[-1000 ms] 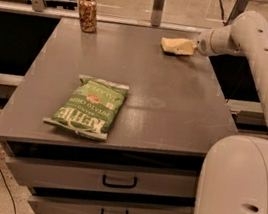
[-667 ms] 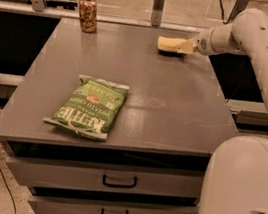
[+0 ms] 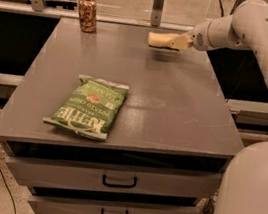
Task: Move sponge near green jalapeno chip bag
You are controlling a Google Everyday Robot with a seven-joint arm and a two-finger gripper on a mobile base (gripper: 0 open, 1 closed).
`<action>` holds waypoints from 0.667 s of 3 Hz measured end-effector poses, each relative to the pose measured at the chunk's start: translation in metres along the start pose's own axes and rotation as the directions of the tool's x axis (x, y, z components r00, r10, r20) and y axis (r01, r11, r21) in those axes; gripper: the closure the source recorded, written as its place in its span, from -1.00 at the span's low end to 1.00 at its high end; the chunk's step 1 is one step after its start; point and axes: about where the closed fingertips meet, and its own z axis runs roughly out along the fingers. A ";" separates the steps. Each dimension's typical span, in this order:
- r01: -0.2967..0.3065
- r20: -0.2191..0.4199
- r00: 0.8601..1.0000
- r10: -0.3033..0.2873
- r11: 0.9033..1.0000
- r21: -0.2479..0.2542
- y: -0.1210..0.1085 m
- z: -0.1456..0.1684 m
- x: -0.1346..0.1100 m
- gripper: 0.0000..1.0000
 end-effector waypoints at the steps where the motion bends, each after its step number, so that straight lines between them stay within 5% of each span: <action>1: 0.098 0.002 0.995 -0.098 0.992 -0.082 0.043 -0.016 -0.024 1.00; 2: 0.099 0.001 0.995 -0.099 0.991 -0.086 0.044 -0.015 -0.024 1.00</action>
Offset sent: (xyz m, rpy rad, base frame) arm -0.0254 0.0280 0.0201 -0.0280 -0.0125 0.0986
